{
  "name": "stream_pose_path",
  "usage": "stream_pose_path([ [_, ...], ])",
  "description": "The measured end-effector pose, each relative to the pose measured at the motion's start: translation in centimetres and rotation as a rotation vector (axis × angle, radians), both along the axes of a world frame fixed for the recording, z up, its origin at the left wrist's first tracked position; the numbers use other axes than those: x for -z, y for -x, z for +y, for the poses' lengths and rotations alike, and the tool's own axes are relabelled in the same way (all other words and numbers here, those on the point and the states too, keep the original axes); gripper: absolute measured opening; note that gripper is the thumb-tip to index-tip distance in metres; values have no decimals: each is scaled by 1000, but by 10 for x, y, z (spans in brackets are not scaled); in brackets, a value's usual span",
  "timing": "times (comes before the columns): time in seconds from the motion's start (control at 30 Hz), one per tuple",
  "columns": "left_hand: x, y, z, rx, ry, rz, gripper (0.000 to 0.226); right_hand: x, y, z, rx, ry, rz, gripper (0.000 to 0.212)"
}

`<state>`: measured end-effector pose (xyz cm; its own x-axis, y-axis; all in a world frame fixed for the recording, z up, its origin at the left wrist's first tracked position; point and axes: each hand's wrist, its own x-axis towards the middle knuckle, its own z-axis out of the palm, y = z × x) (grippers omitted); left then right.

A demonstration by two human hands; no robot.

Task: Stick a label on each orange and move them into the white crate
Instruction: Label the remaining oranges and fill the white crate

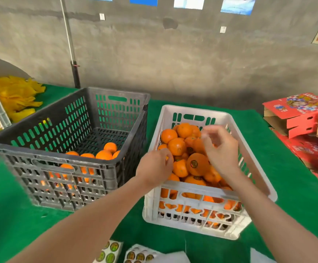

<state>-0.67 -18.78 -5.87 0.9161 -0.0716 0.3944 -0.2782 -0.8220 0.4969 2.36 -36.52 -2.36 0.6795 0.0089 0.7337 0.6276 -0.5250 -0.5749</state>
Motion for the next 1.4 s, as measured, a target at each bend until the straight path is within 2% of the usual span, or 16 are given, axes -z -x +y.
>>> stream_pose_path([
  [0.07, 1, 7, 0, 7, 45, -69, 23, 22, 59, 16, -289, 94, 85, 9],
  [0.17, 8, 22, 4, 68, 161, -96, 20, 78, 114, 37, -541, 444, 607, 16],
  [0.27, 14, 46, 12, 87, 366, -85, 11, 129, 124, 49, -485, 907, 950, 52],
  [0.33, 18, 67, 20, 68, 441, -159, 14, 147, 123, 53, -449, 1074, 1018, 72],
  [0.4, 29, 90, 29, 62, 387, -249, 18, 160, 122, 54, -409, 1162, 1019, 80],
  [0.47, 49, 112, 37, 56, 357, -184, 18, 167, 121, 52, -367, 1140, 1000, 74],
  [0.6, 95, 134, 52, -23, 293, 433, 25, 166, 114, 45, -348, 1065, 951, 50],
  [0.7, 121, 137, 57, -34, 186, 664, 31, 166, 115, 46, -396, 1118, 1029, 71],
  [0.77, 131, 138, 58, -50, 164, 709, 32, 169, 121, 50, -392, 1197, 1009, 73],
  [0.9, 134, 132, 57, -69, 172, 742, 29, 170, 119, 49, -323, 1184, 860, 38],
  [0.97, 132, 129, 55, -50, 202, 786, 32, 167, 116, 46, -284, 1133, 788, 24],
  [1.07, 132, 128, 49, -1, 241, 868, 35, 158, 113, 41, -305, 976, 773, 22],
  [1.13, 133, 127, 45, -19, 328, 872, 24, 151, 113, 35, -300, 884, 748, 20],
  [1.27, 126, 126, 41, -187, 700, 955, 19, 150, 134, 33, -187, 690, 448, 25],
  [1.3, 124, 126, 40, -202, 757, 975, 19, 150, 143, 37, -213, 674, 442, 23],
  [1.4, 117, 125, 39, -194, 816, 1002, 14, 154, 160, 51, -270, 686, 621, 21],
])
